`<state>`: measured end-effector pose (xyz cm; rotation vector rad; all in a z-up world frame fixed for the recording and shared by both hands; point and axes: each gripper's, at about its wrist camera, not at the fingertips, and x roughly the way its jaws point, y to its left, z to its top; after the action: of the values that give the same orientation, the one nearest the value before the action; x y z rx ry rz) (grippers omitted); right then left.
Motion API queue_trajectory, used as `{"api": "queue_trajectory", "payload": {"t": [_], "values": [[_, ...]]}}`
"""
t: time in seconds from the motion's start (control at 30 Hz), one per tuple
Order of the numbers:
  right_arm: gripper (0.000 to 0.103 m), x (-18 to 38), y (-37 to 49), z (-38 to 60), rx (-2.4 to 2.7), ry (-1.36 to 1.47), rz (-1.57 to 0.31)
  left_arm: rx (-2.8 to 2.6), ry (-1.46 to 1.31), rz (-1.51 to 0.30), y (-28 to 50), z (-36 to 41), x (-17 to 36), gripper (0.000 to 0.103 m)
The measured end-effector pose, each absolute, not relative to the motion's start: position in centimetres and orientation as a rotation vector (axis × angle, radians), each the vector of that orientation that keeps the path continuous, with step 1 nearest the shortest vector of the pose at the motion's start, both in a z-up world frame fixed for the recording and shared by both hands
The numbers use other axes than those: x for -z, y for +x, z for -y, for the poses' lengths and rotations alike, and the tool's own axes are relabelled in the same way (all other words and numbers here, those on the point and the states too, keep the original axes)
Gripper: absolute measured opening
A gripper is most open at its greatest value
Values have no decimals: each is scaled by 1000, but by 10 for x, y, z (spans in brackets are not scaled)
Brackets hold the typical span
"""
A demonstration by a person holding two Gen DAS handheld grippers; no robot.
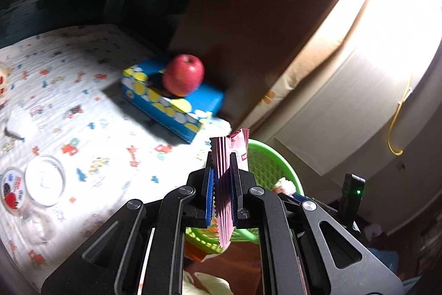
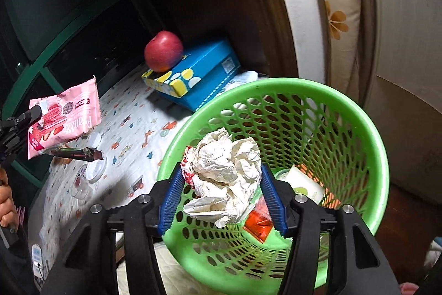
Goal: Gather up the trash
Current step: 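Carry the pink wrapper and white tissue to the green basket, then open both tools over the basket to drop the wrapper and tissue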
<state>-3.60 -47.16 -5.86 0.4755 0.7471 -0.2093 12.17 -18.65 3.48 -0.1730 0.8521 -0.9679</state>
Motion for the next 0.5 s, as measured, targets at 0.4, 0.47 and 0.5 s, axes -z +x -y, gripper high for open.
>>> {"api": "queue_trajectory", "payload": {"t": [0.4, 0.47, 0.5], "values": [[68, 43, -71, 494, 244, 498, -673, 1051, -109, -914, 98, 252, -19, 8], [68, 40, -75, 497, 251, 501, -661, 1057, -101, -930, 95, 260, -14, 8], [68, 39, -77, 498, 253, 504, -655, 1063, -98, -936, 93, 265, -11, 8]]}}
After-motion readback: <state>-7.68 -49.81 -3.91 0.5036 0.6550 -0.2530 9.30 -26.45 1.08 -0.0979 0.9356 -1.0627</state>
